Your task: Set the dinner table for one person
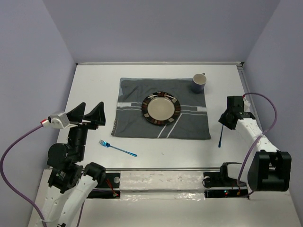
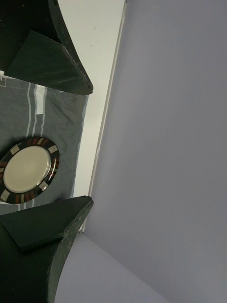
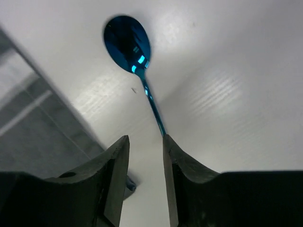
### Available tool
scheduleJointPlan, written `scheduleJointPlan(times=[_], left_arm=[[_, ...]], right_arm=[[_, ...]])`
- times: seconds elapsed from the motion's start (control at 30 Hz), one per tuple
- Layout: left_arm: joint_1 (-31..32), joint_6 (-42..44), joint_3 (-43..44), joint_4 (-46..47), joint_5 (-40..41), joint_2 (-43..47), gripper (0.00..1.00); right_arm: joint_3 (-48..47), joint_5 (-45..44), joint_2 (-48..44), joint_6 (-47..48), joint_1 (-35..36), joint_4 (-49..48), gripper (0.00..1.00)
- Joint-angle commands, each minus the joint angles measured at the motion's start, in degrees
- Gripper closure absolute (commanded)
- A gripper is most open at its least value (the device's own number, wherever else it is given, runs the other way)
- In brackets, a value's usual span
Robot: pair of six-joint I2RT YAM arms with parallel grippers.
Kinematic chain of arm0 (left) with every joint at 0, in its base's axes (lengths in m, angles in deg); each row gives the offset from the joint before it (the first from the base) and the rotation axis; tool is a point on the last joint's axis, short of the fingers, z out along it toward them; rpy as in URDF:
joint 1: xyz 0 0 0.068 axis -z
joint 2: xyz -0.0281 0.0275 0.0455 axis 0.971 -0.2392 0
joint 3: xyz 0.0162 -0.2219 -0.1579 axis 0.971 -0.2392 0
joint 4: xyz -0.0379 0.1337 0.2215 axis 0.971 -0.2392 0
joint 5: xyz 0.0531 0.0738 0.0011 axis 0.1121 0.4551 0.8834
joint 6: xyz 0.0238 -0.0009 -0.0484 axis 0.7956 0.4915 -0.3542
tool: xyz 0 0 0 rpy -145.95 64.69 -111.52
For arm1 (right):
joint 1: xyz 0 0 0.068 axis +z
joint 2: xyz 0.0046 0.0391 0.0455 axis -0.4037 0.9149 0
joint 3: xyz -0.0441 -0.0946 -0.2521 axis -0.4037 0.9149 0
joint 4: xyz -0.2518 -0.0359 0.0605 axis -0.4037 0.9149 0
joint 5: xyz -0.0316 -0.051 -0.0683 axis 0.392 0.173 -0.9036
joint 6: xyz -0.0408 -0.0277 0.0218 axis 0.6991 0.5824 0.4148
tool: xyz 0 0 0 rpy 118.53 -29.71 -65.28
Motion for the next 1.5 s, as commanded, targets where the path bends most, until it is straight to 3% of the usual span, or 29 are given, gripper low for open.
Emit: scheduleJointPlan(times=[0.0,0.27,0.5,0.67,0.77,0.93,1.03,1.23,1.4,1.47], left_arm=[[1.06,1.3,0.94,2.15,1.21,1.1,0.01],[1.42,1.47,0.94,2.15,1.47,1.89,0.01],[1.42,1.47,0.94,2.15,1.56,2.42,0.01],[1.5,1.56,0.94,2.15,1.47,2.77,0.01],[1.77,1.74,0.86,2.15,1.65,2.86,0.01],[2.12,1.74,0.94,2.07,1.74,2.78,0.01],[2.21,1.65,0.94,2.07,1.47,2.6,0.01],[2.29,1.74,0.94,1.98,1.47,1.98,0.01],[2.03,1.83,0.86,1.98,1.73,1.46,0.01],[2.03,1.74,0.85,1.89,1.56,1.02,0.01]], right_arm=[[3.18,3.18,0.17,-3.07,-1.42,0.83,0.58],[-0.24,1.41,10.61,-1.5,-3.09,-0.13,0.57],[-4.63,1.5,18.01,0.52,-3.62,-0.05,0.66],[-7.44,0.36,21.53,1.93,-3.62,0.48,0.81],[-8.33,-2.53,22.15,2.99,-3.62,1.18,1.0],[-7.63,-6.76,14.44,2.72,-3.62,1.18,1.0],[-8.94,-7.46,10.12,4.74,-0.21,1.27,1.0],[-13.77,-4.39,4.57,7.12,16.39,3.12,1.0],[-16.15,-2.2,7.55,5.54,27.82,2.51,1.0],[-17.2,-0.79,11.15,6.06,28.37,1.45,1.0]])
